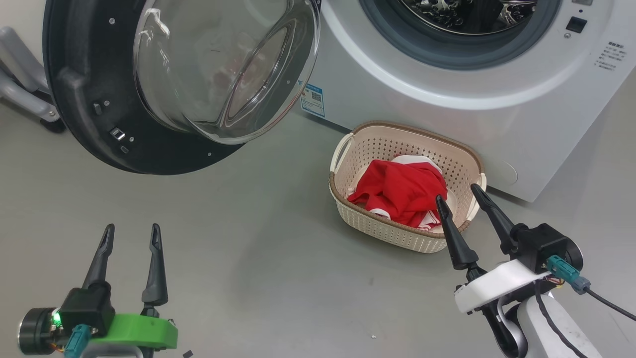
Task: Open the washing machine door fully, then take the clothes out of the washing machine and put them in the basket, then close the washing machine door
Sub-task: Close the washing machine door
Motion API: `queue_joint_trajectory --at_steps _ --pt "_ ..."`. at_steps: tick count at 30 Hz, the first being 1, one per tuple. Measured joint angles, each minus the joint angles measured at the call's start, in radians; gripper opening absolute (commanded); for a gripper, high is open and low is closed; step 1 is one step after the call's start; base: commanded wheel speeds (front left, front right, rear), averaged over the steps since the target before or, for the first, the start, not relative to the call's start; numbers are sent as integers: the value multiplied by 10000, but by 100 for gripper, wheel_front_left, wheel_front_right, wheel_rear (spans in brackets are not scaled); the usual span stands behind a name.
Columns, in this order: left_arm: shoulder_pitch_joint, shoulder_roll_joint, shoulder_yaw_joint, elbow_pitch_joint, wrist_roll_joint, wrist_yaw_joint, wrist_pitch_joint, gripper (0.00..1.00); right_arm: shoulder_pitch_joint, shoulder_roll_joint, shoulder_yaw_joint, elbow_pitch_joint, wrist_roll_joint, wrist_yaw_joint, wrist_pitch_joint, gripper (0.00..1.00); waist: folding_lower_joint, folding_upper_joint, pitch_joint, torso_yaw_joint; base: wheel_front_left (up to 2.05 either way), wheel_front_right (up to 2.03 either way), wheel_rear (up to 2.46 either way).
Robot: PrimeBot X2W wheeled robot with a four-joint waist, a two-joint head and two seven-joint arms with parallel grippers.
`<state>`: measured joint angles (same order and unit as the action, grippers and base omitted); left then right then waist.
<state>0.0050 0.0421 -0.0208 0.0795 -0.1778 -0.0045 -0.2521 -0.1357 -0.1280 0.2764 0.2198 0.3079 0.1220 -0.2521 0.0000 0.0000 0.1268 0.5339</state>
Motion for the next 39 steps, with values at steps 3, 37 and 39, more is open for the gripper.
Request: queue_joint_trajectory --at_steps 3,37,39 --pt "0 0 0 0 0 0 0 100 0 2 0 2 0 0 0 100 0 0 -12 -1 0 0 0" --pt "-106 79 763 -869 -297 -8 0 0 1 -362 -334 -282 -115 -12 0 100 0 0 860 -7 0 0 0" --pt "-345 136 1197 -1049 -633 -10 -2 0 1 -439 -336 -332 -174 -13 0 100 0 0 1024 -3 0 0 0"
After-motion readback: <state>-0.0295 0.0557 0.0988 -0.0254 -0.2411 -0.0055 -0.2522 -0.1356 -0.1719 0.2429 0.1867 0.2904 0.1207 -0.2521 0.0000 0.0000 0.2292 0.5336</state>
